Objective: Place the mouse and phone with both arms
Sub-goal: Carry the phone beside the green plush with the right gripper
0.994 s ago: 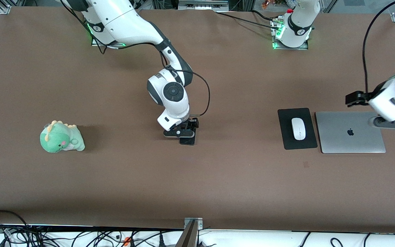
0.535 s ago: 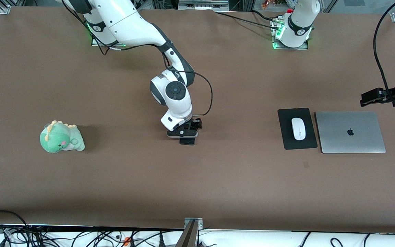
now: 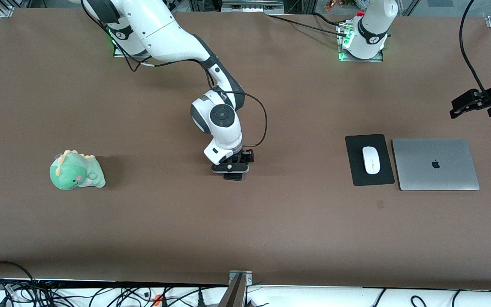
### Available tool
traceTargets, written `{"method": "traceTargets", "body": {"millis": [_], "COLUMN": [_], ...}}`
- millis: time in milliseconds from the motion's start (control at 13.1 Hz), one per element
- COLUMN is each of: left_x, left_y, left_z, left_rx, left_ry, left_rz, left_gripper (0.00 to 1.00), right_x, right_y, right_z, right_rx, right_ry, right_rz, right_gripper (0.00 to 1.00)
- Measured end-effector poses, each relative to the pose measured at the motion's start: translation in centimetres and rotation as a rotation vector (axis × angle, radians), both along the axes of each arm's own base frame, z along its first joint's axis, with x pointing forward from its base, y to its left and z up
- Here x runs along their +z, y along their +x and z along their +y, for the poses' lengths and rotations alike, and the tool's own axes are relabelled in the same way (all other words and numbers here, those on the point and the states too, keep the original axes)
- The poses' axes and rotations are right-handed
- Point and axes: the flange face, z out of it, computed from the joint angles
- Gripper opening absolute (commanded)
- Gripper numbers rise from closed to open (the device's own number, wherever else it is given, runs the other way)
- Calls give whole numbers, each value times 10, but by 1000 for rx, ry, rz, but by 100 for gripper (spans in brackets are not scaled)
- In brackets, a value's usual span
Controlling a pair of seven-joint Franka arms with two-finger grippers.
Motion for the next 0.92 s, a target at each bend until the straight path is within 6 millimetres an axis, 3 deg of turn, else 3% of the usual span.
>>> {"method": "traceTargets", "body": {"millis": [76,459,611,917], "left_x": [0,0,0,0], "left_y": [0,1,1,1], "left_z": [-3,-12,-11,-11], "left_rx": [-6,-21,-21,-21], "left_ry": [0,1,1,1], "left_rz": [-3,-8,-8,-8], "left_gripper": [100,100,100,100], "right_x": [0,7,27,67], "right_y": [0,16,36,75], "right_z": [0,-18,-42,-108], "right_rx": [-1,-19,-7,40], "right_ry": [-1,-42,-72,-98], "right_rz": [-1,18,44,102], "right_gripper": [52,52,52,52]}}
